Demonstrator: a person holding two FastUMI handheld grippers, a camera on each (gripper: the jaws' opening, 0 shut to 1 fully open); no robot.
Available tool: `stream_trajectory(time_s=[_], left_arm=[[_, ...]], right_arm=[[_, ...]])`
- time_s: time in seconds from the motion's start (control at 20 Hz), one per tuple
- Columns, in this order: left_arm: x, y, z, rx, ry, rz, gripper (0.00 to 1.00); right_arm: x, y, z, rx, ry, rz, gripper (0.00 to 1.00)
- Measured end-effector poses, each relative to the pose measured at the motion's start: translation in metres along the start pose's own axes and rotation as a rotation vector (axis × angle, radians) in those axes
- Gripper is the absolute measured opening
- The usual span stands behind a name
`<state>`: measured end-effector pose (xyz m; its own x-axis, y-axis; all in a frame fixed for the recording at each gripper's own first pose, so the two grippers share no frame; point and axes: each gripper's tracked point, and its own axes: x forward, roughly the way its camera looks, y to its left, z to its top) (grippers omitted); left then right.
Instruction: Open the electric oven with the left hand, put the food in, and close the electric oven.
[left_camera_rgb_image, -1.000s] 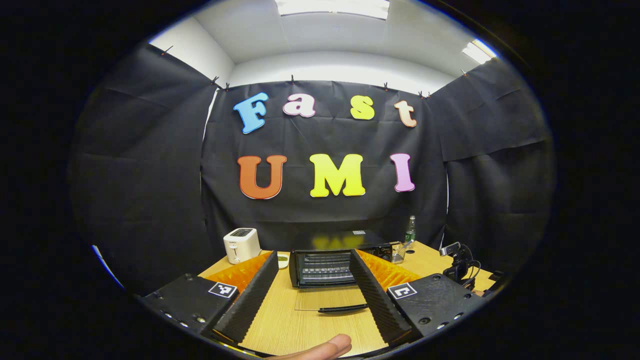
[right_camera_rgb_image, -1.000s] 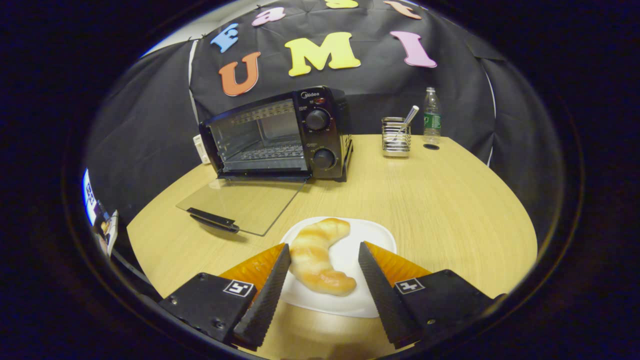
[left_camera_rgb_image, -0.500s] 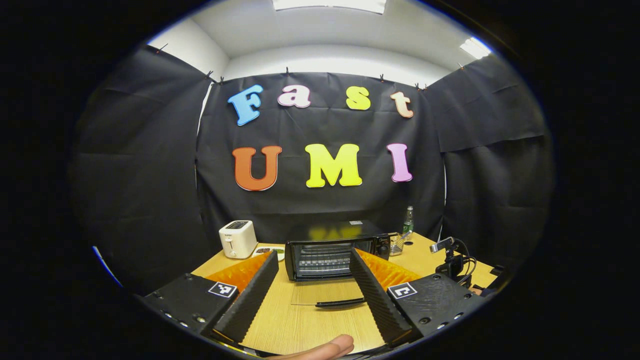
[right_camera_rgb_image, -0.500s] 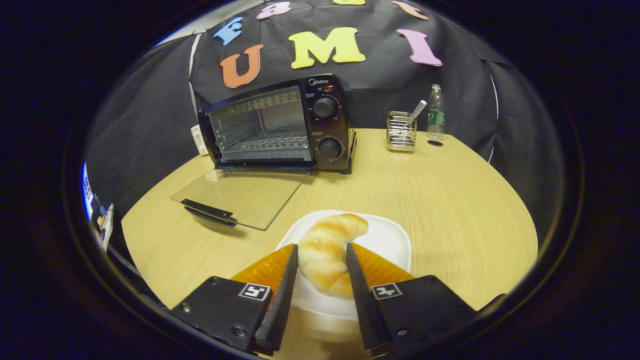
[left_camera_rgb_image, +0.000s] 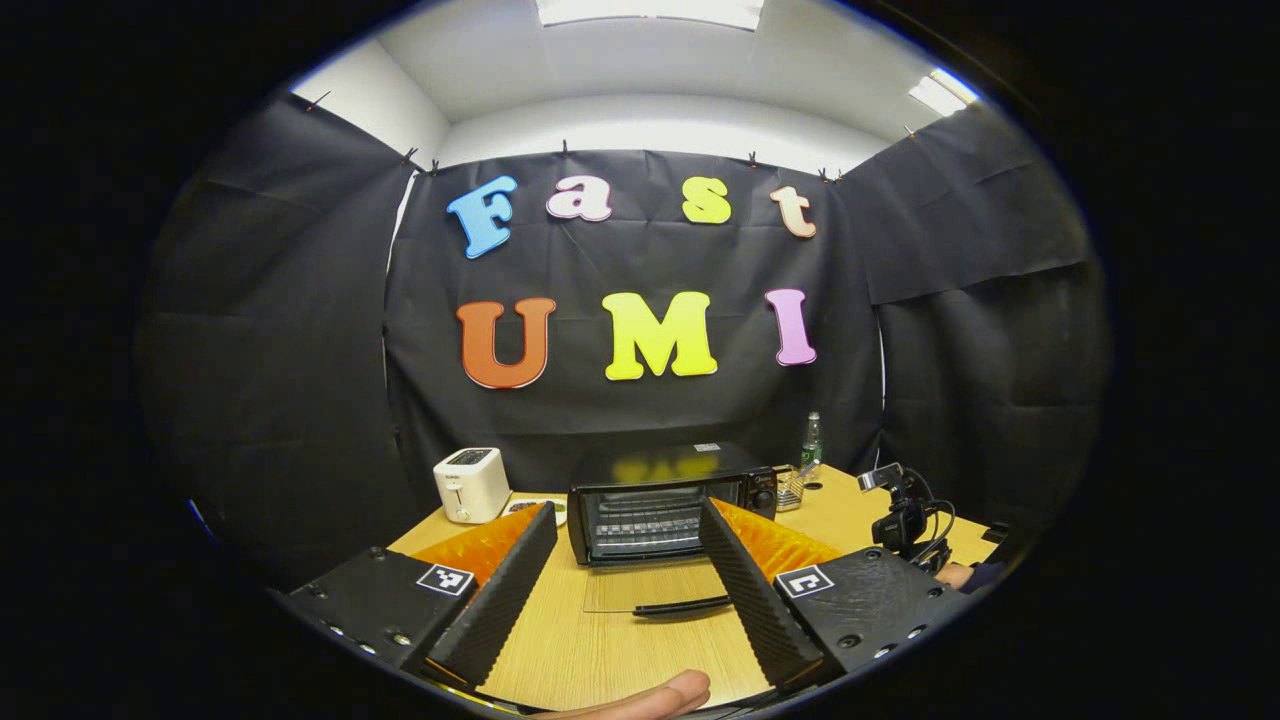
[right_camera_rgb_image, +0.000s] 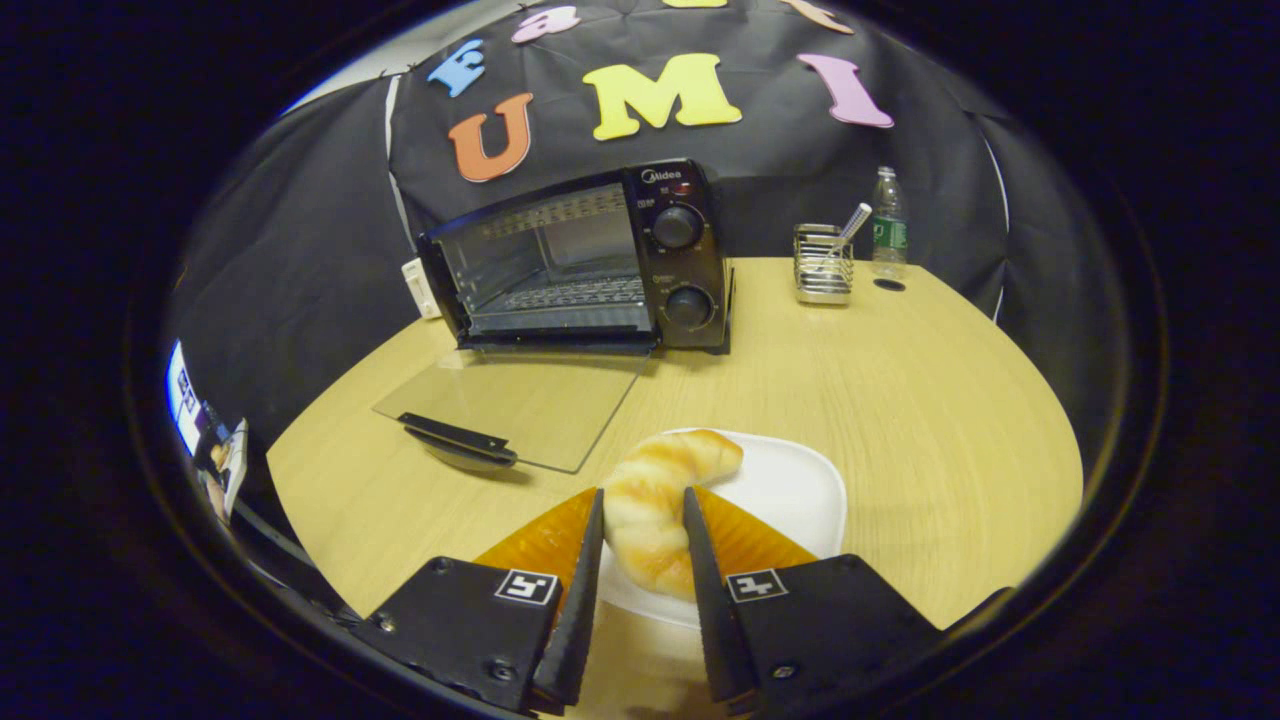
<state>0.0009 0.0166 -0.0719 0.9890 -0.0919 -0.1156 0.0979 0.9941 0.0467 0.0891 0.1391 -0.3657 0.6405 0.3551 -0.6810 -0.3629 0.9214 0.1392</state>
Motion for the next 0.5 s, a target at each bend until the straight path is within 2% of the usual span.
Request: stream_trajectory(time_s=[0.1, 0.15, 0.3, 0.35, 0.4, 0.45, 0.5], left_arm=[[0.005, 0.006, 0.002, -0.007, -0.003, 0.007, 0.95], [0.008, 0.009, 0.003, -0.013, -0.006, 0.009, 0.89], [0.016, 0.025, 0.007, -0.026, -0.015, 0.032, 0.89], [0.019, 0.031, 0.008, -0.031, -0.024, 0.040, 0.97], [0.022, 0.036, 0.010, -0.036, -0.030, 0.048, 0.89], [0.023, 0.042, 0.008, -0.041, -0.032, 0.055, 0.89], [0.024, 0.046, 0.008, -0.042, -0.034, 0.062, 0.97]], right_arm=[[-0.005, 0.012, 0.019, -0.006, -0.035, 0.011, 0.48], [-0.006, 0.020, 0.030, -0.010, -0.055, 0.018, 0.48], [0.000, 0.044, 0.059, -0.005, -0.102, 0.050, 0.48], [0.007, 0.051, 0.069, 0.003, -0.112, 0.054, 0.48], [0.012, 0.057, 0.077, 0.017, -0.126, 0.062, 0.48], [0.019, 0.064, 0.087, 0.039, -0.138, 0.072, 0.48], [0.025, 0.072, 0.093, 0.064, -0.148, 0.088, 0.48]])
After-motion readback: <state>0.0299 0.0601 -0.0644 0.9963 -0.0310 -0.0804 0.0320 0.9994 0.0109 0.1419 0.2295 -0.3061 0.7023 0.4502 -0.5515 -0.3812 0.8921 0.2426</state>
